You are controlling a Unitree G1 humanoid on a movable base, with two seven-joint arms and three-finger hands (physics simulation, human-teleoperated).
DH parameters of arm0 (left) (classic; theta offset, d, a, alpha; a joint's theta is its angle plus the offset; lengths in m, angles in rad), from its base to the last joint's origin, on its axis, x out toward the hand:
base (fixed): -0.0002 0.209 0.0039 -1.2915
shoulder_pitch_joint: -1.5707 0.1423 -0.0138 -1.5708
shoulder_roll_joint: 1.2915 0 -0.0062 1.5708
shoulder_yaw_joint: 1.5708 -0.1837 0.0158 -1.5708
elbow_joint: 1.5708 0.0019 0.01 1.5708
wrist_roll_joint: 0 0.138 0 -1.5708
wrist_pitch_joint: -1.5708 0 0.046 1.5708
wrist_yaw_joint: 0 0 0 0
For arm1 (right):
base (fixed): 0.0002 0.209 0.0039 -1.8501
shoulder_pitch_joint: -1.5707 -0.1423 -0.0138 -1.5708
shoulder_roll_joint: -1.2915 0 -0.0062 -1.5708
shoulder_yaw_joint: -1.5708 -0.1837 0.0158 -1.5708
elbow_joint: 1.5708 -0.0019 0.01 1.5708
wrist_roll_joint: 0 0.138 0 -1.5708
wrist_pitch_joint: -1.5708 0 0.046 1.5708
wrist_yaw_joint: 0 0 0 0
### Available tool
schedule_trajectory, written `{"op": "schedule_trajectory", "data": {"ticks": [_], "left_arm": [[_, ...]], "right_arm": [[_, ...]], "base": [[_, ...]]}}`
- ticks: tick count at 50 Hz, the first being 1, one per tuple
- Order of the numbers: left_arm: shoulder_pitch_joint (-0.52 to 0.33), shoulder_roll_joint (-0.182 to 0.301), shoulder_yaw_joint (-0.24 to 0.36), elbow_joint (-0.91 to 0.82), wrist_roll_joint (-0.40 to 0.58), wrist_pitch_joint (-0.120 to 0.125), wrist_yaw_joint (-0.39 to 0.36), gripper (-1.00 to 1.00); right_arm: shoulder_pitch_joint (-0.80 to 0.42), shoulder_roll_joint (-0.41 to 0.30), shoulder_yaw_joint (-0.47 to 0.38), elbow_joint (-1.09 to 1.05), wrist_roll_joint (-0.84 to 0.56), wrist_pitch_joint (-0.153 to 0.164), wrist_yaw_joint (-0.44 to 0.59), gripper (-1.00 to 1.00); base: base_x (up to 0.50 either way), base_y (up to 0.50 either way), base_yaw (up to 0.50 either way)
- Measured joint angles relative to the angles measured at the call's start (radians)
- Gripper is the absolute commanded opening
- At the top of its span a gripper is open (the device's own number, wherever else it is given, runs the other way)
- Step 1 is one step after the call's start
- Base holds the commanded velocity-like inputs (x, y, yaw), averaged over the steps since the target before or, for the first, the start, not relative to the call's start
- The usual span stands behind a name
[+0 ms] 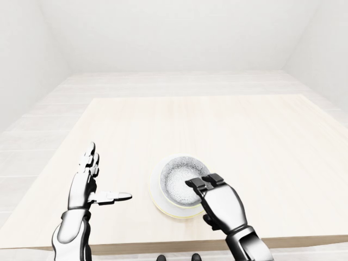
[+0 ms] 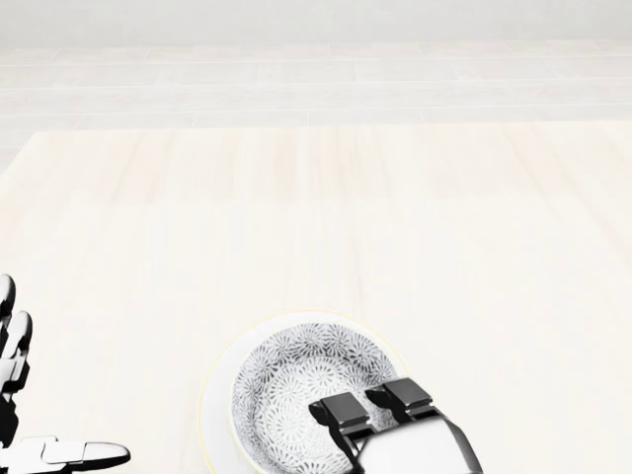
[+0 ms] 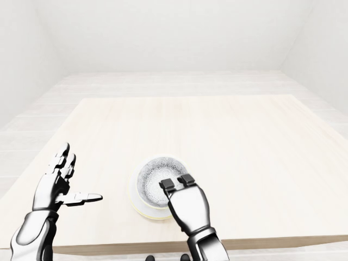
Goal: Put the bowl on the plate.
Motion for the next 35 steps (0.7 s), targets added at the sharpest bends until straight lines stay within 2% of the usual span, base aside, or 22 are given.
{"op": "schedule_trajectory", "data": {"ticks": [3,7,8,9,12,14,35], "left_arm": [[0.000,0.001,0.001,-0.001,-0.001,0.000,-0.001,1.00],[0.000,0.002,0.003,-0.002,-0.002,0.000,-0.003,1.00],[0.000,0.002,0.003,-0.002,-0.002,0.000,-0.004,1.00],[0.000,0.002,0.003,-0.003,-0.002,0.000,-0.004,1.00],[-0.001,0.002,0.003,-0.004,-0.001,0.000,-0.004,1.00],[-0.002,0.002,0.003,-0.005,0.000,0.000,-0.004,1.00],[-0.002,0.001,-0.001,-0.010,0.006,0.000,-0.001,1.00]], "right_arm": [[0.008,-0.002,-0.015,-0.019,0.011,0.000,0.004,0.35],[0.021,-0.004,-0.037,-0.039,0.025,0.000,0.007,0.51],[0.024,-0.004,-0.043,-0.044,0.028,0.000,0.008,0.58],[0.028,-0.004,-0.049,-0.049,0.031,0.000,0.009,0.77],[0.036,-0.003,-0.065,-0.062,0.038,0.000,0.012,0.82],[0.042,-0.003,-0.076,-0.069,0.043,0.000,0.015,1.00],[0.099,0.039,-0.226,-0.110,0.139,0.000,0.006,1.00]], "base": [[0.00,0.00,0.00],[0.00,0.00,0.00],[0.00,0.00,0.00],[0.00,0.00,0.00],[0.00,0.00,0.00],[0.00,0.00,0.00],[0.00,0.00,0.00]]}}
